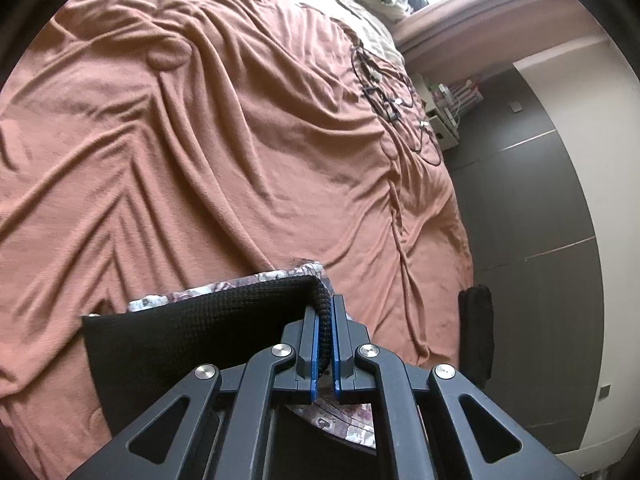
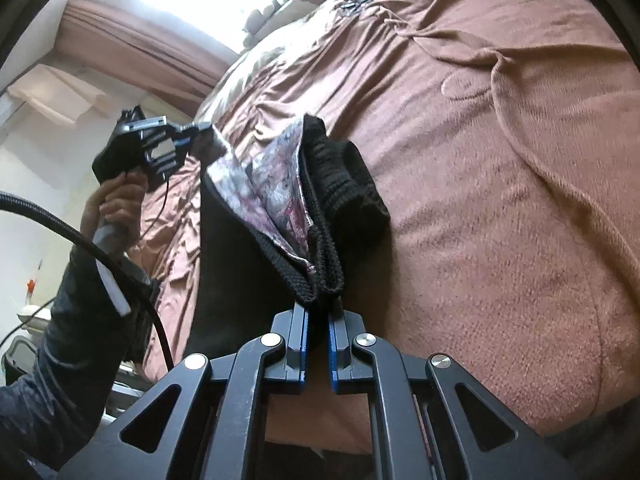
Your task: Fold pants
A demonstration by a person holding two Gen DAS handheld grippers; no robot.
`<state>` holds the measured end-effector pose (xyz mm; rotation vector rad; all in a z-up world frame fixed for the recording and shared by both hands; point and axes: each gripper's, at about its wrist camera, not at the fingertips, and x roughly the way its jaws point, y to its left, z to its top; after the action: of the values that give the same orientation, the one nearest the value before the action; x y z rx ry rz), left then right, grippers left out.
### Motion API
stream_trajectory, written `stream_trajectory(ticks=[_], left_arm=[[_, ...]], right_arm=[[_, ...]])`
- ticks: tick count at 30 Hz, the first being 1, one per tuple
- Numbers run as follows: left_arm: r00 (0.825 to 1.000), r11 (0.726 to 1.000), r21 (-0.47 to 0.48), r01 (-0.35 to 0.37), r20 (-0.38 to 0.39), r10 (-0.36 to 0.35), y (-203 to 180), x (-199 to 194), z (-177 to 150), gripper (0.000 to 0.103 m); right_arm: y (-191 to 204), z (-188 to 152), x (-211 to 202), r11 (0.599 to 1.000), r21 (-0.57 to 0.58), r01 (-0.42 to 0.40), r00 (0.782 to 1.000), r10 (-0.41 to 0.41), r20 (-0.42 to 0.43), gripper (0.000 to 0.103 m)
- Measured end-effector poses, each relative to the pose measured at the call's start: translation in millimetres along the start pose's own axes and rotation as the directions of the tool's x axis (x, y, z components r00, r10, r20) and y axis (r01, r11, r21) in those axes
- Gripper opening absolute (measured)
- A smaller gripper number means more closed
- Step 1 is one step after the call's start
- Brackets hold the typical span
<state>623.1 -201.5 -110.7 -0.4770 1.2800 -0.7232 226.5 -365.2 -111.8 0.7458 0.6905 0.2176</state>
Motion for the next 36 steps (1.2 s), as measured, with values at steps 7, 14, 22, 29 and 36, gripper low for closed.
stream_trajectory(ticks=[7, 14, 22, 29, 36], left_arm=[[1.000, 1.000, 0.011, -0.010, -0.027, 0.011, -6, 24, 5, 0.005], [0.999, 0.998, 0.046, -0.053, 0.008, 0.053, -11, 18, 1, 0.067], [0.996, 0.997, 0.041, -0.071, 0.054, 0.069, 5, -16, -8, 0.072], [0.991, 0.993, 0.039, -0.113, 0.078, 0.110, 29, -48, -35, 0.072], [0.981, 0.988, 0.038, -0.151, 0.129, 0.145, 50, -91, -73, 0.072]], right_arm=[[2, -4, -6, 1.000, -0.003, 0.004, 1.000, -0.004, 0.001, 0.004], [9, -5, -11, 0.999, -0.030, 0.045, 0.999, -0.045, 0.007, 0.052], [18, 2, -34, 0.991, -0.091, 0.094, 0.993, -0.087, 0.079, 0.064], [44, 19, -36, 0.970, -0.218, 0.105, 0.993, -0.092, 0.069, 0.058], [66, 52, -19, 0.947, -0.313, 0.070, 0.998, -0.066, 0.024, 0.057]])
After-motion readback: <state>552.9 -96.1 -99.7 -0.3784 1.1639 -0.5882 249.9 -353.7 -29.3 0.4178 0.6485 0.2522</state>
